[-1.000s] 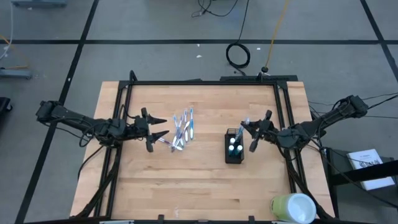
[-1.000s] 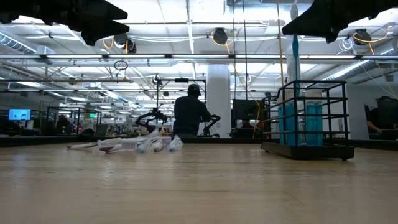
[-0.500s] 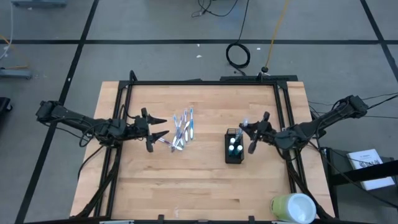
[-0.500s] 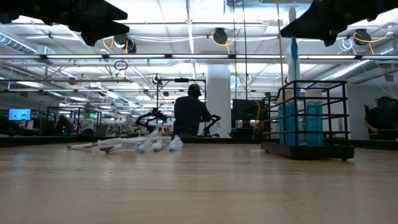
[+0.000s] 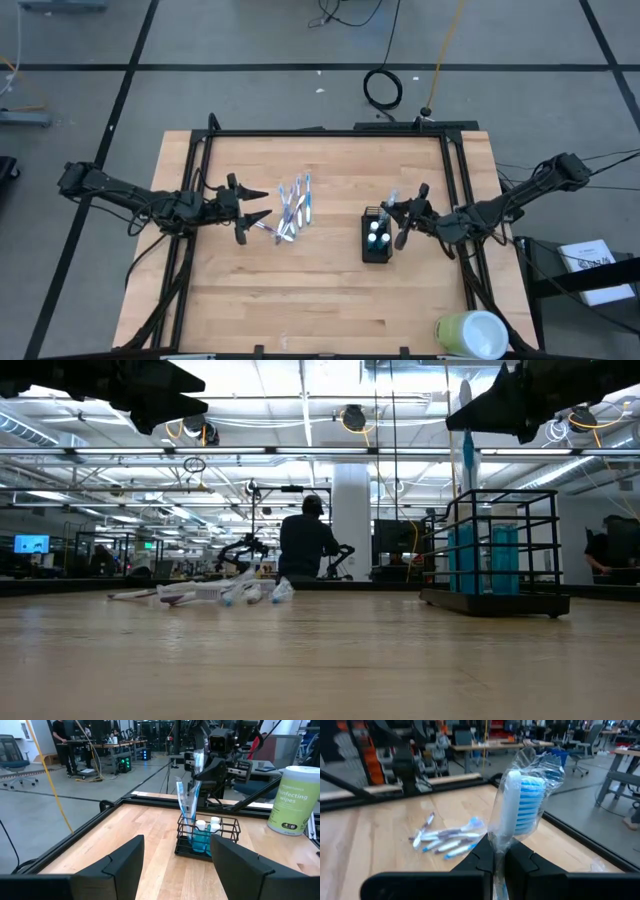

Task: Pick & Place toothbrushing station
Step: Put the blue toothbrush into the black organizer

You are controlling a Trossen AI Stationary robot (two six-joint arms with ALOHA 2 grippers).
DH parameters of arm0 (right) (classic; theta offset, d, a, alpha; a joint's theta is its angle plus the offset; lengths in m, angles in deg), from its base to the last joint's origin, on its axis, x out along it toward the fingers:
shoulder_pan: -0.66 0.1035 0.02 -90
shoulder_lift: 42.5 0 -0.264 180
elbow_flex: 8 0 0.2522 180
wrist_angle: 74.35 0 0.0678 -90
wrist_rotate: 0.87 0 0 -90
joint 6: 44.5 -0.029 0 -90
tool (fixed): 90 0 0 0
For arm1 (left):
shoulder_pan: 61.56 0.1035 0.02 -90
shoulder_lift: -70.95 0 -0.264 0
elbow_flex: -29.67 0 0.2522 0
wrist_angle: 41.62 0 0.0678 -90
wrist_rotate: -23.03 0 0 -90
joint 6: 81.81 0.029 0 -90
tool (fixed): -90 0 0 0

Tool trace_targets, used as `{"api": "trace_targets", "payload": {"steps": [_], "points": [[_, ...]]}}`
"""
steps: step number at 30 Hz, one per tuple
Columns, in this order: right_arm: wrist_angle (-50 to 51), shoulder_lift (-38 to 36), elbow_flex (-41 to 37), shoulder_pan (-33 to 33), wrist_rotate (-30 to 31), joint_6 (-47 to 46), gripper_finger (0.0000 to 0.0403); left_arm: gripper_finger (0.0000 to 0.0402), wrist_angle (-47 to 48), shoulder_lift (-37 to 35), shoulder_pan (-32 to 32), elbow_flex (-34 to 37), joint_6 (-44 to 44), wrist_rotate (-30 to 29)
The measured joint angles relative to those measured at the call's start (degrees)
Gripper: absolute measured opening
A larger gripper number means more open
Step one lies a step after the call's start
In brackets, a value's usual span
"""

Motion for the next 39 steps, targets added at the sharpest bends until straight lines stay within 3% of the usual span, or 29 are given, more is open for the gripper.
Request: {"api": "trace_targets", "payload": {"steps": [8, 39], "points": [[-14.82, -0.04, -5.85, 0.0, -0.04, 4.12, 0.0011, 0.0234, 0.04, 0.0, 0.0, -0.02, -0.13, -0.02], [-14.93, -0.06, -11.4, 0.0, -0.21, -4.4, 0.0011, 0.0234, 0.02, 0.02, 0.02, -0.04, -0.33, -0.04]]}}
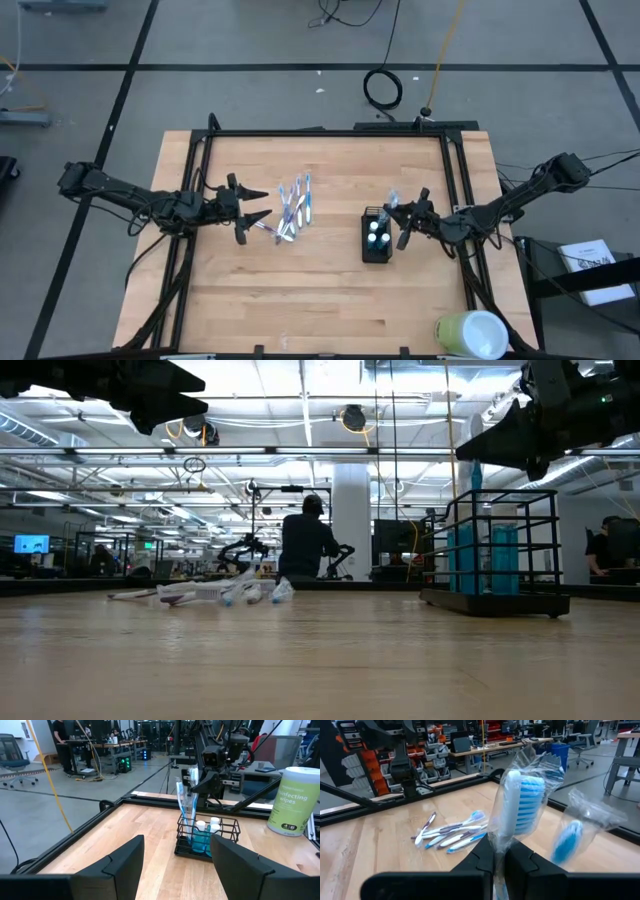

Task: Pick & Place toothbrushing station
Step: Put the blue toothbrush into the black organizer

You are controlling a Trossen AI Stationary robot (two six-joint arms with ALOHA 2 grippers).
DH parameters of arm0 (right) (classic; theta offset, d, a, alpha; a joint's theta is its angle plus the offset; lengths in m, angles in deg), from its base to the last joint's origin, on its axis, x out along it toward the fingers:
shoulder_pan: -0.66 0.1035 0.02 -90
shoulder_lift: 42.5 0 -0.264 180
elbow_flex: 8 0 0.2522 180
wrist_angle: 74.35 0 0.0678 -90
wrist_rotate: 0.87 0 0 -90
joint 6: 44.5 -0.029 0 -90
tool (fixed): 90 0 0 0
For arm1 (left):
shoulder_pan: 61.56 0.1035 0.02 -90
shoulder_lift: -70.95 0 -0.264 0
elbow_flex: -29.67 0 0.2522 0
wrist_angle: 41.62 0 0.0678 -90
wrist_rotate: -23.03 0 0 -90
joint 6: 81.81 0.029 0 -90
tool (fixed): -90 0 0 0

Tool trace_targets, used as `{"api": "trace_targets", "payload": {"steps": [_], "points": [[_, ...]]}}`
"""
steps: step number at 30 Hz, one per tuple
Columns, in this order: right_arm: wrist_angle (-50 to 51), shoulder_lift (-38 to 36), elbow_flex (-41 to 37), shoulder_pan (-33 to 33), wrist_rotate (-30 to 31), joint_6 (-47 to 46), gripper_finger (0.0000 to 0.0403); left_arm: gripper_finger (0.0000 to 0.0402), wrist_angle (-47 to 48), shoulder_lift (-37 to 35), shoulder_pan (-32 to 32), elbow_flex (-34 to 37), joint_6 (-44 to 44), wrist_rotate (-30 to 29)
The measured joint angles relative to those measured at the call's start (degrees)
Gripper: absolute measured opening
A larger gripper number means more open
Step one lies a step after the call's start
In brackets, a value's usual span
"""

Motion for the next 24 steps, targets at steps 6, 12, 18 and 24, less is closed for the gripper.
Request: {"api": "trace_targets", "payload": {"steps": [6, 12, 18, 24], "points": [[0.0, 0.0, -0.58, 0.0, -0.05, -0.79, 0.0011, 0.0235, -0.02, 0.0, -0.01, 0.0, -0.02, 0.0], [0.03, 0.02, -0.71, 0.0, -0.14, -0.98, 0.0011, 0.0235, -0.02, 0.0, 0.0, 0.0, 0.0, 0.0], [0.51, 0.91, -0.71, 0.0, -0.12, -2.24, 0.0011, 0.0234, -0.02, 0.0, -0.01, 0.0, 0.0, 0.0], [0.24, 3.83, -0.71, 0.0, -0.1, -3.51, 0.0011, 0.0235, -0.02, 0.0, -0.01, 0.0, -0.08, 0.0]]}}
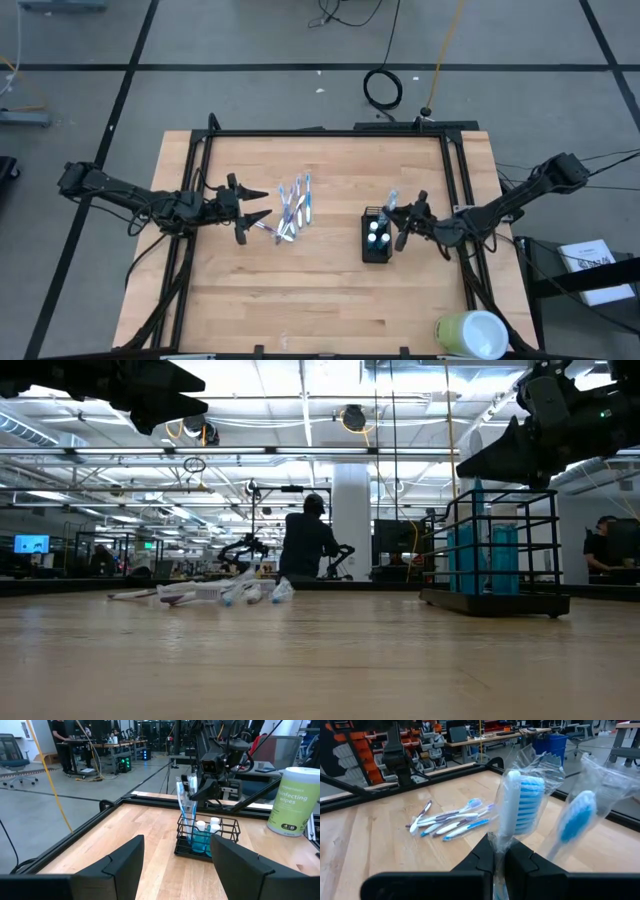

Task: Pick & Place toothbrushing station
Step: Put the blue toothbrush into the black organizer

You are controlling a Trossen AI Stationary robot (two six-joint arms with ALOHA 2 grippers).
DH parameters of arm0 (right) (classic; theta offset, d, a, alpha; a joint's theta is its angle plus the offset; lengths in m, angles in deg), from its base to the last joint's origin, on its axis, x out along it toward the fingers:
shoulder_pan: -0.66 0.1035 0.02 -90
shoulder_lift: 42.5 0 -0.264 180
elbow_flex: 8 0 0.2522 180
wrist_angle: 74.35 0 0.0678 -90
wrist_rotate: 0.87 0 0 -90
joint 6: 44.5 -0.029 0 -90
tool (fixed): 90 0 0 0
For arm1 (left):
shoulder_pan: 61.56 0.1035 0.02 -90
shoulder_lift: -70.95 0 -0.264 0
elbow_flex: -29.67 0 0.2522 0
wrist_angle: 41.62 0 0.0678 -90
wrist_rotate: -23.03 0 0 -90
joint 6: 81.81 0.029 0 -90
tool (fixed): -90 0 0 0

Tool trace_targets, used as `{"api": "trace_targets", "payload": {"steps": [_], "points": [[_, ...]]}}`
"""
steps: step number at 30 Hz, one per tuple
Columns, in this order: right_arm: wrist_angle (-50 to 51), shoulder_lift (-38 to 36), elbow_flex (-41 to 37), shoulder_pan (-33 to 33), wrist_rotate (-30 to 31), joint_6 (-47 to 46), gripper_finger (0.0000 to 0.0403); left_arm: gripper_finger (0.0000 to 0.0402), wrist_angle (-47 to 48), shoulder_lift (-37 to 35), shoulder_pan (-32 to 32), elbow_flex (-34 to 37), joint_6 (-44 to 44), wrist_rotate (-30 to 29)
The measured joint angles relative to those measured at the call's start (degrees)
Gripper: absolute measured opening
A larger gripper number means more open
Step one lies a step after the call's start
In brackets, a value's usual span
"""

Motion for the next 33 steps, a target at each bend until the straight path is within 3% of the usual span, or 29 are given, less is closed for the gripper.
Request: {"api": "trace_targets", "payload": {"steps": [33], "points": [[-2.33, 3.96, 0.02, 0.0, -0.14, -1.55, 0.0023, 0.0235, 0.52, 0.0, -0.01, 0.0, -0.17, 0.0]]}}
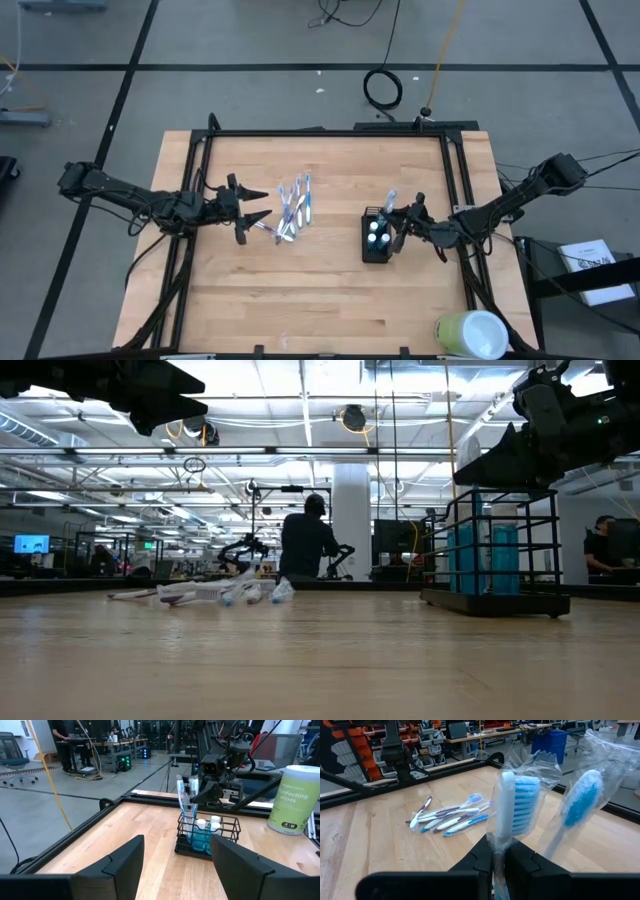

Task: Pick & Place toothbrushing station
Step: Put the blue toothbrush into the black organizer

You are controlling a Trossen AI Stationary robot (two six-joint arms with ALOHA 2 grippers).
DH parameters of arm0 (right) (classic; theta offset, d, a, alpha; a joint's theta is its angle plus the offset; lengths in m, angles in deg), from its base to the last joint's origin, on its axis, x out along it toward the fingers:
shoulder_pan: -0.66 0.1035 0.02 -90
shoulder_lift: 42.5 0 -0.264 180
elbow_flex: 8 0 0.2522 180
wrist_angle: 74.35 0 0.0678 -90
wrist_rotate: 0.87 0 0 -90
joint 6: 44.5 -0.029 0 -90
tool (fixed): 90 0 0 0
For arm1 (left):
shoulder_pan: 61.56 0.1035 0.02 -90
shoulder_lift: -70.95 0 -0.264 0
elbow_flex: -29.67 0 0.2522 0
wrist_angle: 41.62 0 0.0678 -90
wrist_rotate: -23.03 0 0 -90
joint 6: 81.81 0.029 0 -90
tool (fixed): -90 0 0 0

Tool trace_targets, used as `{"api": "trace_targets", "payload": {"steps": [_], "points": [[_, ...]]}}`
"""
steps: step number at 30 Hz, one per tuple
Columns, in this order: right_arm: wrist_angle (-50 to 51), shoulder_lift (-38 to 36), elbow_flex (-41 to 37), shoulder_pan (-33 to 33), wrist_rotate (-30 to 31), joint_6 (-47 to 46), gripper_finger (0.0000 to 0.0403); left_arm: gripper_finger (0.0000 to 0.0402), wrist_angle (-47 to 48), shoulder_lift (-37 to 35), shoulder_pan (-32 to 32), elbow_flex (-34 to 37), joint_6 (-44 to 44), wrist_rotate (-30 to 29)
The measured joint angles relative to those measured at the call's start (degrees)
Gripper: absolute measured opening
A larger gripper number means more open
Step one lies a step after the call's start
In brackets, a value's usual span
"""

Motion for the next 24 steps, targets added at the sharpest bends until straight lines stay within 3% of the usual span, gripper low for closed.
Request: {"api": "trace_targets", "payload": {"steps": [7, 18, 24], "points": [[0.0, 0.0, 0.0, 0.02, -0.2, 0.28, 0.0038, 0.0235, -0.02, -0.01, 0.01, 0.0, -0.16, 0.0], [-0.44, -2.24, 0.04, 0.13, 0.07, 4.31, 0.0143, 0.0235, 0.39, 0.0, 0.0, 0.0, -0.27, 0.0], [0.0, -5.91, 0.04, 0.15, 0.16, 8.35, 0.0176, 0.0234, 0.44, 0.0, 0.0, 0.0, -0.33, 0.0]]}}
